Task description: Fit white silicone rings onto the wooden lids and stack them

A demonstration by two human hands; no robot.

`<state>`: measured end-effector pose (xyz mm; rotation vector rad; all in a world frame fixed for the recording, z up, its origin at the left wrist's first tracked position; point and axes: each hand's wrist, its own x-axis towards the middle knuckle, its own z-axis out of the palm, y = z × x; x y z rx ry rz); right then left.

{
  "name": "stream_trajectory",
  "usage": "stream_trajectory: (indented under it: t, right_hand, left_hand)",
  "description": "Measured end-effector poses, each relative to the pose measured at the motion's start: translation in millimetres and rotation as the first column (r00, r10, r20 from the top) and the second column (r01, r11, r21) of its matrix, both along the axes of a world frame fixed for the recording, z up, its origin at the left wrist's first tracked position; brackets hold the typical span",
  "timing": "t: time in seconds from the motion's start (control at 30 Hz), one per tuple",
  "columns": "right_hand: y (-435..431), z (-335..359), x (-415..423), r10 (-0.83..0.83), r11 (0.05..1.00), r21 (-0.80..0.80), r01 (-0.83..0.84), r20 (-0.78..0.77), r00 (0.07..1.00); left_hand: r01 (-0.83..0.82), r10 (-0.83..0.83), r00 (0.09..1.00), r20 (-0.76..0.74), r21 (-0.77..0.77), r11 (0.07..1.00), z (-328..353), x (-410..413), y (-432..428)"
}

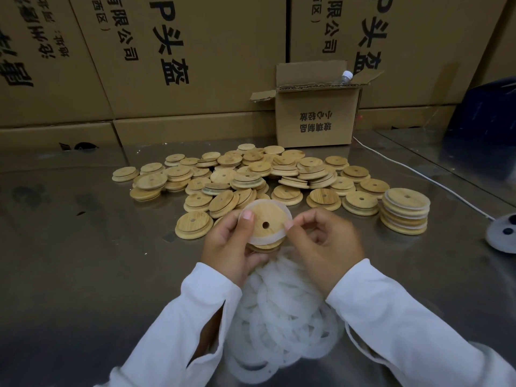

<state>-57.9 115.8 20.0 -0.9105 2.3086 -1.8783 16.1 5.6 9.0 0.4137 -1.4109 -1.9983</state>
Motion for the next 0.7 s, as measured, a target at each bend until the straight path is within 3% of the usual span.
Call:
stream_trajectory:
  t: [0.07,0.17,0.4,0.5,0.7]
  right_hand:
    - [0.6,1.9,-1.1,-0.013,0.999,-0.039,0.014,0.03,0.999]
    - [2.3,4.3,-3.7,-0.024,0.996,-0.086,0.03,0.064,0.998]
    - [3.4,2.5,-4.2,-0.004,1.0,-0.023,0.002,-0.078,0.997]
    - [3.2,4.4,-11.2,0.001,1.0,-0.012,-0.002,-0.114,0.993]
    - [4.8,9.1,-17.9,0.058,0.998,-0.005,-0.058,-0.047,0.997]
  left_hand:
    - [0.056,-0.055,0.998,-0.018,0.019,0.998,-0.1,1.5,-0.5]
    - [0.103,-0.101,0.994,0.034,-0.077,0.992,-1.7,3.4,-3.1]
    - [0.087,-0.07,0.994,0.088,-0.206,0.975,-3.4,2.7,-0.5]
    - [0.071,-0.056,0.995,0.08,-0.19,0.979,-1.4,3.5,0.6]
    - [0.038,-0.035,0.998,0.043,-0.07,0.997,-0.6,1.3,0.8]
